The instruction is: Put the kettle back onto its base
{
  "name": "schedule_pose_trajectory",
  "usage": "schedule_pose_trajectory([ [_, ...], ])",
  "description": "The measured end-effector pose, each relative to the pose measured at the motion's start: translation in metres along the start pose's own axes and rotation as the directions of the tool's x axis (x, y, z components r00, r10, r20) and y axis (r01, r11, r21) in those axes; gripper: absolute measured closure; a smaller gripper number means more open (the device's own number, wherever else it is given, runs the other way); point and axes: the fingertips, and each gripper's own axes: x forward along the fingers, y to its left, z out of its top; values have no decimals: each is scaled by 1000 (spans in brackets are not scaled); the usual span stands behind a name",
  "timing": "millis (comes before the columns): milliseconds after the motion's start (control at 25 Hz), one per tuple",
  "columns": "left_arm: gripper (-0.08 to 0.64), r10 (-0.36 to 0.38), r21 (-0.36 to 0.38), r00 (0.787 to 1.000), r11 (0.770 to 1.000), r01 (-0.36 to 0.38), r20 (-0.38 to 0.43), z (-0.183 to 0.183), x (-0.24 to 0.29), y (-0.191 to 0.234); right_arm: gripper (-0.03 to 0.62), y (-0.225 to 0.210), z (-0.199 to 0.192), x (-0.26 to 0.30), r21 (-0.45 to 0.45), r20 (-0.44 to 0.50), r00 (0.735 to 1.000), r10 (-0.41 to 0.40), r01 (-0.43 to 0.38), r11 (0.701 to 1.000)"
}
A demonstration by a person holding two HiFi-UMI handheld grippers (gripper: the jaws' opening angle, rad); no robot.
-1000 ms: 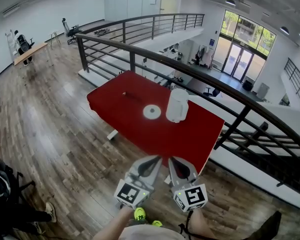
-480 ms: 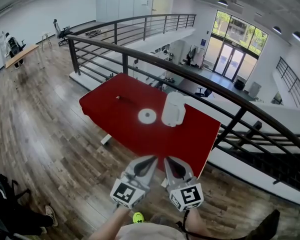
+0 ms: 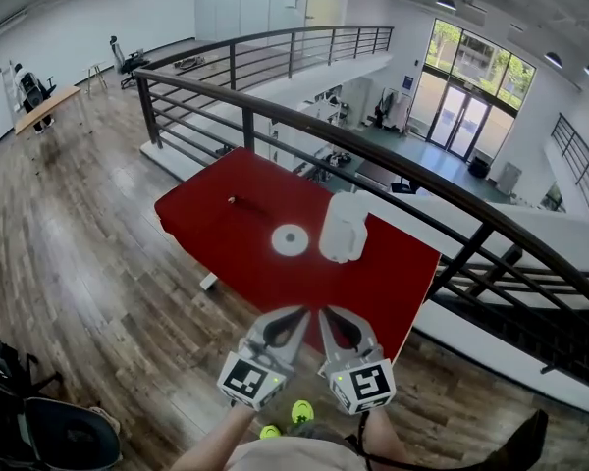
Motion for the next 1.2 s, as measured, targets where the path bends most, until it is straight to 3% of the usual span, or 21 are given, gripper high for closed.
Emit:
schedule_pose_trajectory([
  [560,568,77,64,994,995,-72,-72,-31,67,39,583,-61,-10,48,-4,24,997,75,-75,997],
  [840,567,111,76,992,991,-107,-52,-36,99,50,583,-86,-23,58,9,31,995,98,-98,995],
  [1200,568,109,86,991,991,-103,-76,-52,117,53,583,-101,-28,66,0,17,996,87,-87,996],
])
